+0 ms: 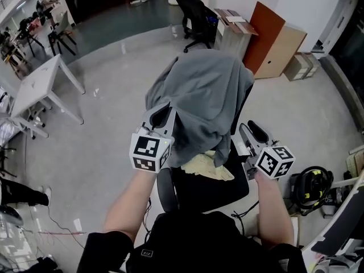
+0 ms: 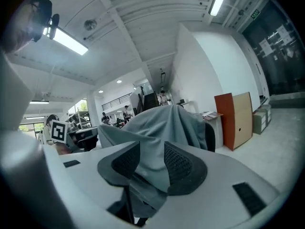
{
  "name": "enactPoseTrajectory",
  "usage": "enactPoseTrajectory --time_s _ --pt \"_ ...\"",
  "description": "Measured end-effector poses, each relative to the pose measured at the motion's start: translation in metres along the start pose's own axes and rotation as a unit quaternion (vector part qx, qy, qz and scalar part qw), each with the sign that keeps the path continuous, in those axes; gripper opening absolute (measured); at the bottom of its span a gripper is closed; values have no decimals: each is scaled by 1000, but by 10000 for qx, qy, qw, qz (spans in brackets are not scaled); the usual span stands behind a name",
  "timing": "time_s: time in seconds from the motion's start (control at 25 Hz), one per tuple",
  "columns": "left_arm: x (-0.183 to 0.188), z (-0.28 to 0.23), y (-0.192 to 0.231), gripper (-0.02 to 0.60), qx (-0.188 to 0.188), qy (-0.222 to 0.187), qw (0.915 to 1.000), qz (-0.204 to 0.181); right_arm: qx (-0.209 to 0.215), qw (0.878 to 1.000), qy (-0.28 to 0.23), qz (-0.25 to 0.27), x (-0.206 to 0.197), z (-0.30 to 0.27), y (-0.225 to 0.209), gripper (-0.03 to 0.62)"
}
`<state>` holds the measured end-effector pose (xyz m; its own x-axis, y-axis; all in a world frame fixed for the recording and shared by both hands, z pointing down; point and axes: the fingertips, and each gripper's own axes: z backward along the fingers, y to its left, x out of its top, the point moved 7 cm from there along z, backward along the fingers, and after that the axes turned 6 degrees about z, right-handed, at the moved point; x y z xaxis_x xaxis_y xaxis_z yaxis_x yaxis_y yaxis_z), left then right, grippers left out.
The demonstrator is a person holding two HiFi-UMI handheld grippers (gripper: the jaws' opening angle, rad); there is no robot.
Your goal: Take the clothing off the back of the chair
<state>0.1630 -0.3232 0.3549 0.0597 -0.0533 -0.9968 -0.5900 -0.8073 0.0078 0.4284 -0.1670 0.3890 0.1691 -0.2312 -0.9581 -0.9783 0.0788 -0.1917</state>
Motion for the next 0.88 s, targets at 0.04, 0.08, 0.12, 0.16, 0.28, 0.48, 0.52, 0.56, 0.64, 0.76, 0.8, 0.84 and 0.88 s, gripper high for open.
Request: enactPoseTrajectory --time_s 0.04,0.08,0.12,0.16,0.28,0.48,0.52,0.56,0.64,0.76,0.8,0.84,0.88 --pt "-4 -5 2 11 -13 49 10000 40 -74 10000 33 27 3 -10 -7 176" --pt "-9 -9 3 11 -15 97 9999 84 -133 9999 76 47 5 -19 -15 183" --pt "-13 -14 5 11 -5 142 9998 137 -181 9997 134 60 8 -30 -24 191" --pt "-17 -19 6 11 17 184 9996 191 -220 9995 213 71 10 -40 -33 203" --pt "-28 -31 9 11 158 316 9990 272 -346 9981 495 148 14 -75 -66 251" --pt "-42 -48 12 11 540 579 9961 399 -551 9954 757 201 15 -127 -112 308" --pt "-44 -51 13 11 593 632 9953 428 -523 9950 826 190 13 -136 -116 320" --pt "-47 -54 14 11 639 684 9946 450 -480 9948 887 159 10 -144 -119 330" --pt "-52 -59 14 12 733 774 9931 494 -423 9942 981 77 2 -158 -124 362" --pt "-59 -62 12 11 834 852 9913 550 -476 9929 1088 32 -9 -170 -133 383" --pt "-60 -62 12 11 856 864 9910 561 -477 9927 1106 37 -11 -174 -135 383" --pt "-61 -62 12 12 879 874 9907 563 -469 9927 1107 66 -11 -178 -136 382" --pt "-62 -62 13 11 903 885 9904 557 -462 9928 1096 124 -10 -183 -135 377"
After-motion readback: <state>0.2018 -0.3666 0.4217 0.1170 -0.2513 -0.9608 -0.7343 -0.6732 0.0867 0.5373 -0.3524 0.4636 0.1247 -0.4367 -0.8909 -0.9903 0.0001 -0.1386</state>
